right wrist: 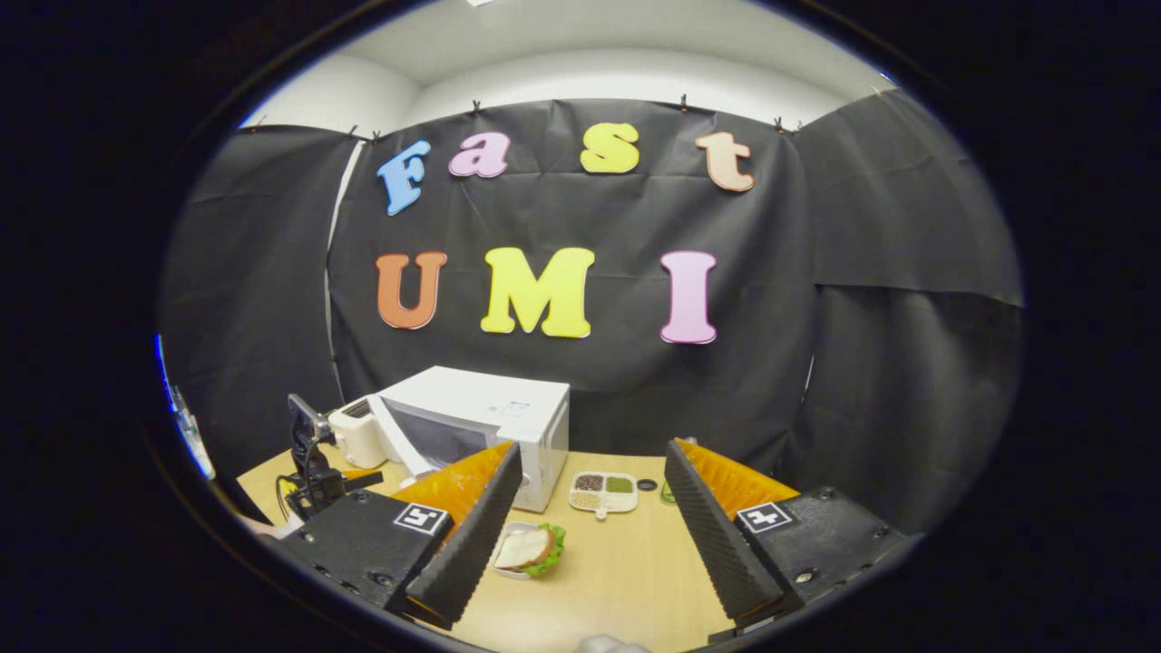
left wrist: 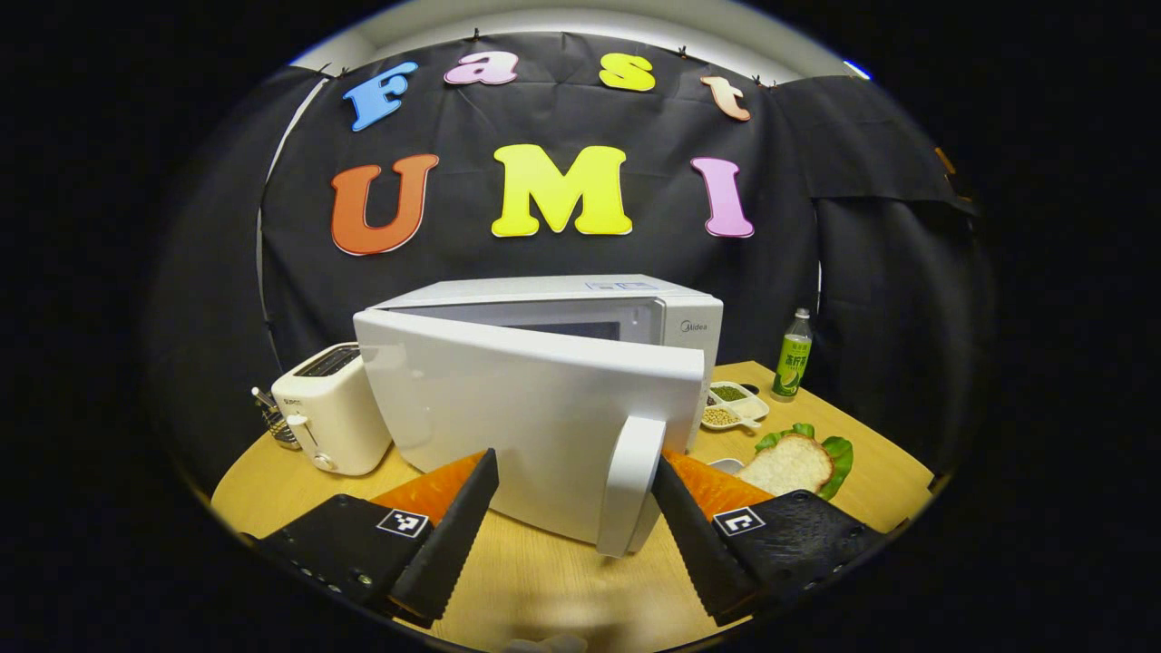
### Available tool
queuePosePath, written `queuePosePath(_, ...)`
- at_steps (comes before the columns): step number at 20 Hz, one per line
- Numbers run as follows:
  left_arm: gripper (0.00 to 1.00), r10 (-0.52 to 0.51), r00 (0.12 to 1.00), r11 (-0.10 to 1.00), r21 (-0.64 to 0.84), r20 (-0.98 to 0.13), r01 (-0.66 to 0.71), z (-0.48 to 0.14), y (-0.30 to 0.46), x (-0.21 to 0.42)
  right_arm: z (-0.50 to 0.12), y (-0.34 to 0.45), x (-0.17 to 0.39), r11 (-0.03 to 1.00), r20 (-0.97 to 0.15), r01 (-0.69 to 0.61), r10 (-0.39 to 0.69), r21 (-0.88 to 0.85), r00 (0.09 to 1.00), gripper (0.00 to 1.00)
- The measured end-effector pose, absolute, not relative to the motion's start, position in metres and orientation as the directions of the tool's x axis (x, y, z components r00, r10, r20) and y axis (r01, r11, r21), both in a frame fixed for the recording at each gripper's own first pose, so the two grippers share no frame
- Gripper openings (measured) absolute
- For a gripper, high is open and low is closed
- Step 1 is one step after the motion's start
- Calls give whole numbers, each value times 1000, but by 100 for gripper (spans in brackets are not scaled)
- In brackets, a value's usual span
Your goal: Open the microwave oven with the left hand, put the food in, and close the microwave oven.
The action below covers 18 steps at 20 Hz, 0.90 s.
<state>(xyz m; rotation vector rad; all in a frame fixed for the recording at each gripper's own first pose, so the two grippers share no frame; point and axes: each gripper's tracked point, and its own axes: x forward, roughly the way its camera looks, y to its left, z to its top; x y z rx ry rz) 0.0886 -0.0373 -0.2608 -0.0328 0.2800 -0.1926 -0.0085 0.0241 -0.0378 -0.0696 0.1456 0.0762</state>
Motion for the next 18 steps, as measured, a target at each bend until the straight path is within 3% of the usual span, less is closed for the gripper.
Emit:
queuePosePath(1, 98, -188, 943, 982, -58, -276, 179, -261, -31, 81, -40, 28, -10, 994, -150, -89, 79, -61, 986, 100)
queuePosePath(2, 98, -180, 943, 984, -54, -280, 171, -261, -24, 74, -42, 33, -10, 993, -153, -101, 91, -60, 984, 92)
queuePosePath(3, 98, -169, 944, 986, -48, -282, 162, -261, -16, 65, -44, 39, -12, 992, -156, -114, 103, -59, 982, 92)
queuePosePath(4, 98, -155, 946, 988, -38, -285, 150, -261, -7, 57, -46, 45, -13, 990, -157, -126, 115, -60, 981, 100)
queuePosePath(5, 98, -141, 947, 990, -28, -288, 138, -262, 2, 50, -48, 51, -14, 989, -159, -138, 127, -58, 979, 92)
queuePosePath(6, 98, -126, 948, 992, -21, -292, 125, -263, 12, 42, -51, 56, -14, 987, -163, -148, 138, -56, 977, 100)
queuePosePath(13, 98, -7, 947, 1000, 4, -321, 8, -269, 86, -6, -67, 91, -16, 977, -185, -215, 209, -13, 960, 100)
queuePosePath(14, 97, 10, 946, 1000, 2, -325, -10, -270, 97, -9, -68, 95, -16, 975, -186, -223, 216, -16, 959, 92)
queuePosePath(18, 98, 74, 938, 997, -2, -340, -79, -274, 130, -23, -73, 105, -14, 970, -197, -240, 231, -23, 953, 92)
